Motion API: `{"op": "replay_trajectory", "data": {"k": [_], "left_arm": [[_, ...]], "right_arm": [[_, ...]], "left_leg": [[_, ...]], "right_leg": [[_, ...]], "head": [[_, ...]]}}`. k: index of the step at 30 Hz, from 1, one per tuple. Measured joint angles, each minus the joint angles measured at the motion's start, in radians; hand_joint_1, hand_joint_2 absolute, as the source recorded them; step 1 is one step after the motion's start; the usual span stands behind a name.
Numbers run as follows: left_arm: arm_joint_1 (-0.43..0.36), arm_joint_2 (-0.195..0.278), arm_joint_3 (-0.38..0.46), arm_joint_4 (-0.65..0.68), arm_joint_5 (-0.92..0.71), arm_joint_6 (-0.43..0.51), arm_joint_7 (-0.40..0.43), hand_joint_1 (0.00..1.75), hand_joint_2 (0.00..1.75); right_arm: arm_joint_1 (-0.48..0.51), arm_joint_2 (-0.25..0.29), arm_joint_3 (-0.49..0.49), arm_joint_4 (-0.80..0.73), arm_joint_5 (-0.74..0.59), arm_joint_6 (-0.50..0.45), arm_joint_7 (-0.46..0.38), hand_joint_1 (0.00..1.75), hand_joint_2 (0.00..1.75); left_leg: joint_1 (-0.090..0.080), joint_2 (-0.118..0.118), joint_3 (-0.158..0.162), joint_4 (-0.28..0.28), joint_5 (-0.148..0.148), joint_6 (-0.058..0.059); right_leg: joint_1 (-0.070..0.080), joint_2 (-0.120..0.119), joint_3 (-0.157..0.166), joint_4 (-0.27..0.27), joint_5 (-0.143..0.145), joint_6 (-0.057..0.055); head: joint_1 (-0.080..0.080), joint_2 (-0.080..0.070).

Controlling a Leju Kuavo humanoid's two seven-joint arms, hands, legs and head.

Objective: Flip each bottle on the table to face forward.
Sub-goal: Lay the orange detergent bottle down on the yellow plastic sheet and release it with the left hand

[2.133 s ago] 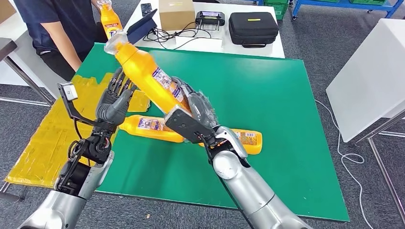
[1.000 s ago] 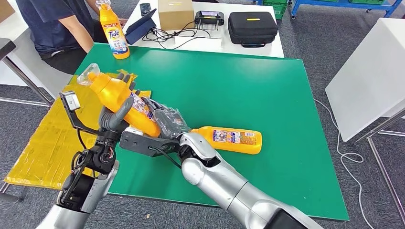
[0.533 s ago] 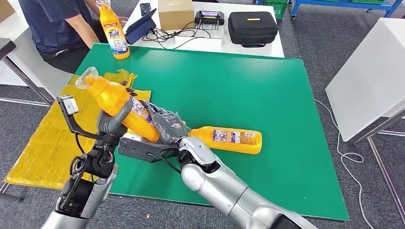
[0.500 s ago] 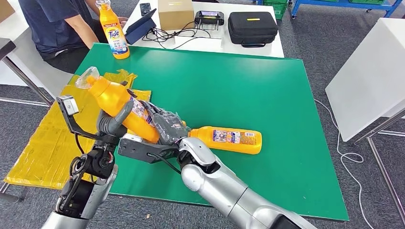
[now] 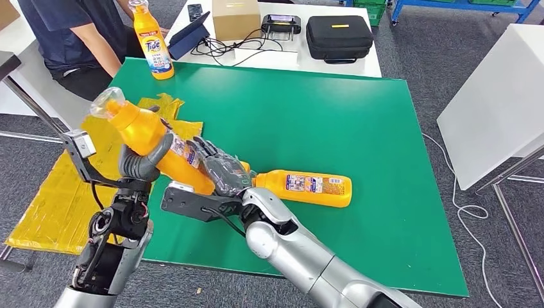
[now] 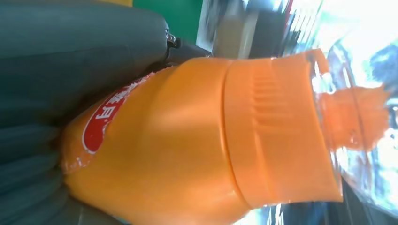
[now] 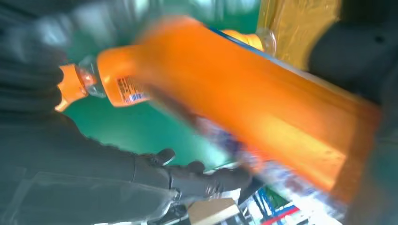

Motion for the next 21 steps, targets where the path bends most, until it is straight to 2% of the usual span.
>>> {"op": "replay_trajectory", "data": {"k": [6,12,14,17,21], "left_arm": [[-0.029,0.01,0.088,0.011,-0.239,0.12,-0.066,1.75,1.75],[-0.071,0.031,0.161,0.085,-0.654,0.361,-0.154,1.75,1.75],[-0.085,0.041,0.169,0.123,-0.762,0.427,-0.166,1.75,1.75],[-0.093,0.05,0.174,0.167,-0.839,0.471,-0.171,1.75,1.75],[-0.099,0.063,0.173,0.234,-1.042,0.563,-0.148,1.75,1.75]], "right_arm": [[0.018,-0.023,-0.045,-0.048,-0.025,0.0,-0.015,0.0,0.0],[0.032,-0.044,-0.087,-0.092,-0.041,0.0,-0.034,0.0,0.0],[0.04,-0.051,-0.1,-0.108,-0.042,0.0,-0.037,0.0,0.0],[0.05,-0.061,-0.115,-0.127,-0.041,-0.001,-0.039,0.0,0.0],[0.069,-0.076,-0.14,-0.162,-0.038,-0.012,-0.041,0.0,0.0]], "left_leg": [[0.0,0.0,0.0,0.0,0.0,0.0],[0.0,0.0,0.0,0.0,0.0,0.0],[0.0,0.0,0.0,0.0,0.0,0.0],[0.0,0.0,0.0,0.0,0.0,0.0],[0.0,0.0,0.0,0.0,0.0,0.0]], "right_leg": [[0.0,0.0,0.0,0.0,0.0,0.0],[0.0,0.0,0.0,0.0,0.0,0.0],[0.0,0.0,0.0,0.0,0.0,0.0],[0.0,0.0,0.0,0.0,0.0,0.0],[0.0,0.0,0.0,0.0,0.0,0.0]], "head": [[0.0,0.0],[0.0,0.0],[0.0,0.0],[0.0,0.0],[0.0,0.0]]}}
